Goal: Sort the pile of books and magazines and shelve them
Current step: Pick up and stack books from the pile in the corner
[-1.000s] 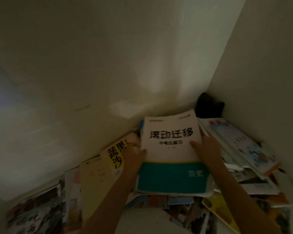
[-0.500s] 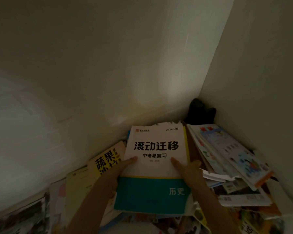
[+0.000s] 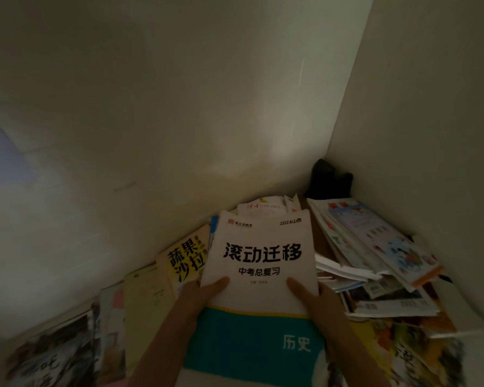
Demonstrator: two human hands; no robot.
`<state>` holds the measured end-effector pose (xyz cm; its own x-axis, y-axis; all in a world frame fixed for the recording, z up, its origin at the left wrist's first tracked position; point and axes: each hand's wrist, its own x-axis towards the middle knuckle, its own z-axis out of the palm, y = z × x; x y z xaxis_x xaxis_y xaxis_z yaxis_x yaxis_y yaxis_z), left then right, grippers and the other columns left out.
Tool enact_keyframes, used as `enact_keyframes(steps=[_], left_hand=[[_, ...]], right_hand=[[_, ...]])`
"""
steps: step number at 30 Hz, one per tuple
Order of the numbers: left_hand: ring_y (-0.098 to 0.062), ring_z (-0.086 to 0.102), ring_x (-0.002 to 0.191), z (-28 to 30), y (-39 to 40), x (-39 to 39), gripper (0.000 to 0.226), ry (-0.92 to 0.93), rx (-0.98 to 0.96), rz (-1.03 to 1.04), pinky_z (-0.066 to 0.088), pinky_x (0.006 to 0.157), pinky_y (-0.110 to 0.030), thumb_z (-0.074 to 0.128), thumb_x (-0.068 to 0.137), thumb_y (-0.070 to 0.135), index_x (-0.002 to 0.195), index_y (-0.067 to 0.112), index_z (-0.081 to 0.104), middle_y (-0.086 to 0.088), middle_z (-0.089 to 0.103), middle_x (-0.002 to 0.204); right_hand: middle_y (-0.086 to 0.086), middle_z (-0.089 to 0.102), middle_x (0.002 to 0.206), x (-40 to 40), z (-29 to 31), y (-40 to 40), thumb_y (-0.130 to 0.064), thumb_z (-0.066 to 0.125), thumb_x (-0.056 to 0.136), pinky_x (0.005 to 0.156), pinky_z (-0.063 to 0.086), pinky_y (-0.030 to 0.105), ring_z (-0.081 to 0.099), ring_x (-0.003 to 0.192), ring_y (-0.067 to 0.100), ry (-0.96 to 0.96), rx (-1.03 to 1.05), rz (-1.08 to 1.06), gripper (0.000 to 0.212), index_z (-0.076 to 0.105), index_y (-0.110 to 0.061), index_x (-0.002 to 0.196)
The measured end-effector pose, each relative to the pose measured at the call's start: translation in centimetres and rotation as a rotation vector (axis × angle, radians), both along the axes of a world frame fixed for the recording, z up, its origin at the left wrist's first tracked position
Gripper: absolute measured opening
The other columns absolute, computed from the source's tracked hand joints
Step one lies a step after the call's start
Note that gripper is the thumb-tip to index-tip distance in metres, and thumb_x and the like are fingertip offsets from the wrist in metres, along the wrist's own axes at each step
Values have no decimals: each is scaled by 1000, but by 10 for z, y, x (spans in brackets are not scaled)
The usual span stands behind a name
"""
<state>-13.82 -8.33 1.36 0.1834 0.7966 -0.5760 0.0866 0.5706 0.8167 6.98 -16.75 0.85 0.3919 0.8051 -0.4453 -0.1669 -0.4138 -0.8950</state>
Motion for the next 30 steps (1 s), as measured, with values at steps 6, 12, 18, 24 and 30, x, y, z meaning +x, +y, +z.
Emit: enact_keyframes(steps=[6,12,18,24,30], left_hand=[[-22,62,92,30,24,13,47,10,321,71,53,76,-34,70,79,27,117,7,53,-5,62,111],[-14,55,106,28,47,33,63,-67,638,17,51,85,-28,77,70,36,118,31,36,12,50,115],[-10,61,108,6,65,26,112,-235,525,-62,54,78,-22,83,37,65,131,21,41,3,59,123],[-12,63,97,10,64,45,52,-272,440,139,57,76,-31,81,65,26,107,36,52,2,62,115],[-7,57,89,31,51,21,60,-131,487,265,50,72,-23,77,70,26,122,20,48,11,57,100]], right_hand=[[-7,67,100,12,38,22,-19,65,84,56,54,18,70,76,8,-105,307,24,30,54,-27,111],[-14,64,108,35,65,53,-27,74,78,68,55,19,66,93,2,-104,478,133,44,50,-37,113],[-1,61,114,36,38,62,-10,75,75,67,53,14,66,89,-2,-27,474,192,53,47,-18,120],[-11,62,104,25,27,74,-2,65,82,65,50,9,64,87,-7,-152,479,0,42,53,-33,108],[0,69,91,-6,41,70,-19,71,79,56,56,21,69,76,14,-69,390,-84,35,59,-13,111]])
